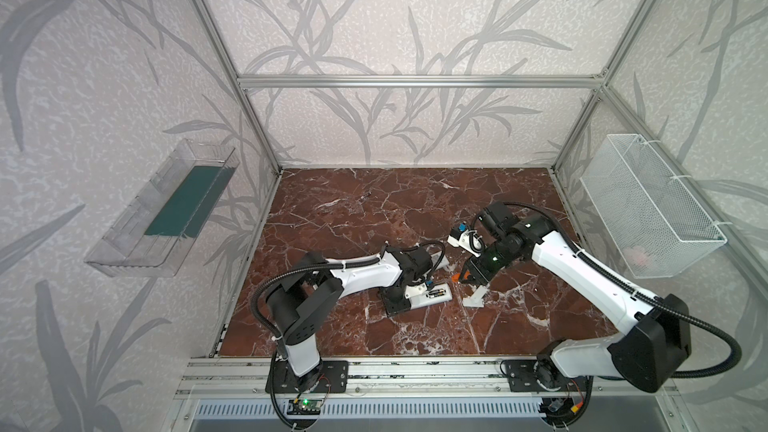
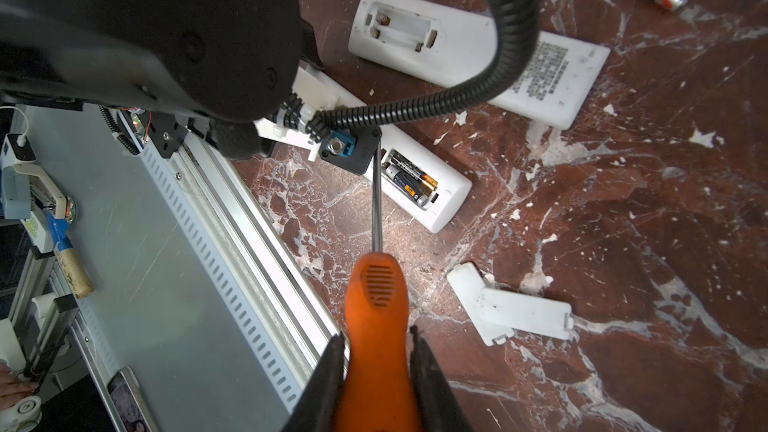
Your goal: Unload the batteries from the remote control
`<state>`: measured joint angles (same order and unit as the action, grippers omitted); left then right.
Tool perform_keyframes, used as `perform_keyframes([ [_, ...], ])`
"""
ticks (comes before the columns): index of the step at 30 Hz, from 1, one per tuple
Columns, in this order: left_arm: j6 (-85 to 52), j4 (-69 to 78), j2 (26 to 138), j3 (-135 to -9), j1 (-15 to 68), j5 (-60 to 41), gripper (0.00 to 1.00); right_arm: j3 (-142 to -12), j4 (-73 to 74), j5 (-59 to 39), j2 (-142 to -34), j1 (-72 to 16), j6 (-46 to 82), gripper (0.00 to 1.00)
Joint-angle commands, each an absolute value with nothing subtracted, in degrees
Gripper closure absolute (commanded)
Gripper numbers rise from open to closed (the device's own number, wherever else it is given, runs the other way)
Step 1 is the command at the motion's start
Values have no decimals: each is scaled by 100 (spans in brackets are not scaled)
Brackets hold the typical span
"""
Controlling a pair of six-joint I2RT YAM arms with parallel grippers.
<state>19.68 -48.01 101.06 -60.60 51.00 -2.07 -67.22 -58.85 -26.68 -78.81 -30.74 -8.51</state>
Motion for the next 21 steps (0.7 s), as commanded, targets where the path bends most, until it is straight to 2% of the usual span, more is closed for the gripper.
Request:
perform_keyframes([
  [1,1969,-4800,10058,-6001,5080,-387,47,-6855,-6252,-2390,-7737,-3099,-746,100],
  [7,1924,-4819,10046,-6022,5076,-343,52,-6707,-6357,-2072,-7485,-3095,-647,100],
  [21,1828,-4804,10006,-6029,5073,-298,54,-6539,-5979,-2453,-7879,-3346,-574,100],
])
